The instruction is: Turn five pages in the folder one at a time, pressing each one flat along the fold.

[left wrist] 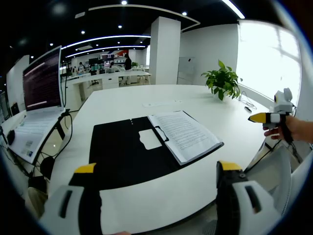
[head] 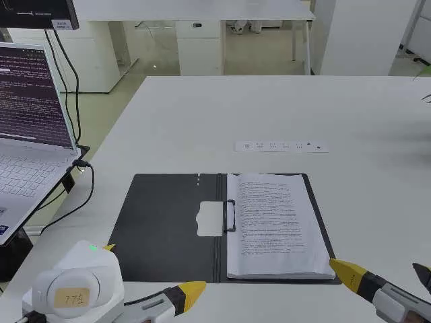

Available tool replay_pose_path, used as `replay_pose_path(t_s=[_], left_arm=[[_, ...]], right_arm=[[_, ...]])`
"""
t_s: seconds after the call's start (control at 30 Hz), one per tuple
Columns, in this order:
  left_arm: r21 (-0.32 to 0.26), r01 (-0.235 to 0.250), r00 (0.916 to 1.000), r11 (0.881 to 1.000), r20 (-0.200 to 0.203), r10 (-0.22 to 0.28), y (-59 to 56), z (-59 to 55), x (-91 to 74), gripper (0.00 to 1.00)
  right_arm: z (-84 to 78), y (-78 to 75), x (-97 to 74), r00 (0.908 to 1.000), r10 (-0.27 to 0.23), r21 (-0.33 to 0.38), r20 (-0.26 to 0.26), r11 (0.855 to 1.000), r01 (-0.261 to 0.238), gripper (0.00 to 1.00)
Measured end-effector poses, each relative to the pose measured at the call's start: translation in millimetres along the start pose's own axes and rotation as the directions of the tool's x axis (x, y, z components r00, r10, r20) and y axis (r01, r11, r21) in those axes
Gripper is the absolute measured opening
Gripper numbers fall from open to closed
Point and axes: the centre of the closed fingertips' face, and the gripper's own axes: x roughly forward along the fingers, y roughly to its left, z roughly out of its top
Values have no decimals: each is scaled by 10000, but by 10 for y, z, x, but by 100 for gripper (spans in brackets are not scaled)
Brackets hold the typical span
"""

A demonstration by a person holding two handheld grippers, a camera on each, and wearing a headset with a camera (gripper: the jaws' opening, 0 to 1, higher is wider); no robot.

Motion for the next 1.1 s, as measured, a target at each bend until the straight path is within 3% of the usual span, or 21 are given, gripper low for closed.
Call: replay_pose_path(t_s=[1.1], left_arm=[[-116,-153,9999,9998,64,153,26,15,-31,99]], right_arm=[[-9,7,62,9999,121,-13,-92,9999,-122,100]])
